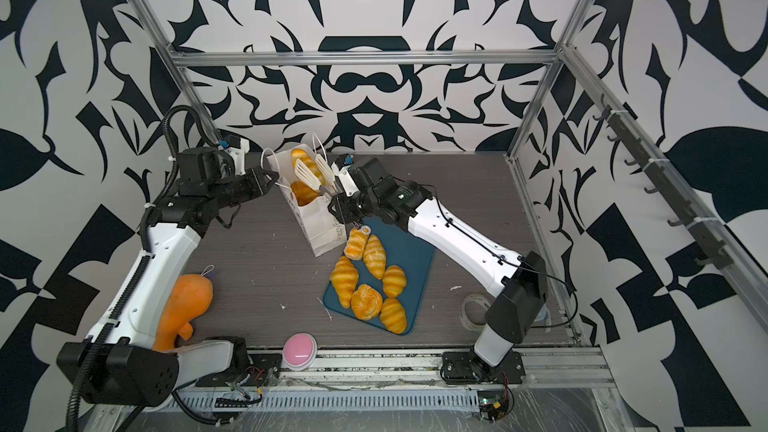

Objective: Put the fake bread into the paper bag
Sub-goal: 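Lower the striped roll into the bag and open the tongs, then raise the empty tongs out of the bag and move them over the tray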

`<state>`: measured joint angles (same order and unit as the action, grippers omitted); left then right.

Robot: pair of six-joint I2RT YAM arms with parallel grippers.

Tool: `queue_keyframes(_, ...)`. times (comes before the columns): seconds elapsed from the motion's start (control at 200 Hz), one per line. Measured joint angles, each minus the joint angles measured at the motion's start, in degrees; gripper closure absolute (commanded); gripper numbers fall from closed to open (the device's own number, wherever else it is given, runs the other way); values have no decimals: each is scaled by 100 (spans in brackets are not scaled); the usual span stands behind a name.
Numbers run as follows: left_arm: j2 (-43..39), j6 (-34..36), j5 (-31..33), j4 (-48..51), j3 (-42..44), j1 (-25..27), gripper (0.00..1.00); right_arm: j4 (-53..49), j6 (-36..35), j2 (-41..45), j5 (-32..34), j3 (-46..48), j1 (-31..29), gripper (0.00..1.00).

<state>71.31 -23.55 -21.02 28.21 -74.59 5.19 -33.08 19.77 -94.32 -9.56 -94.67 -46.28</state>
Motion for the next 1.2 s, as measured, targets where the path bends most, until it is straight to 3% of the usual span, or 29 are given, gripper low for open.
queue_keyframes(0.88,0,-4,-116,-4,7,-9,100,-87,-66,26,50,-138,0,54)
queue_keyframes(1.2,0,-4,-131,-7,11,-9,100,-376,-70,769,101,-129,0,54)
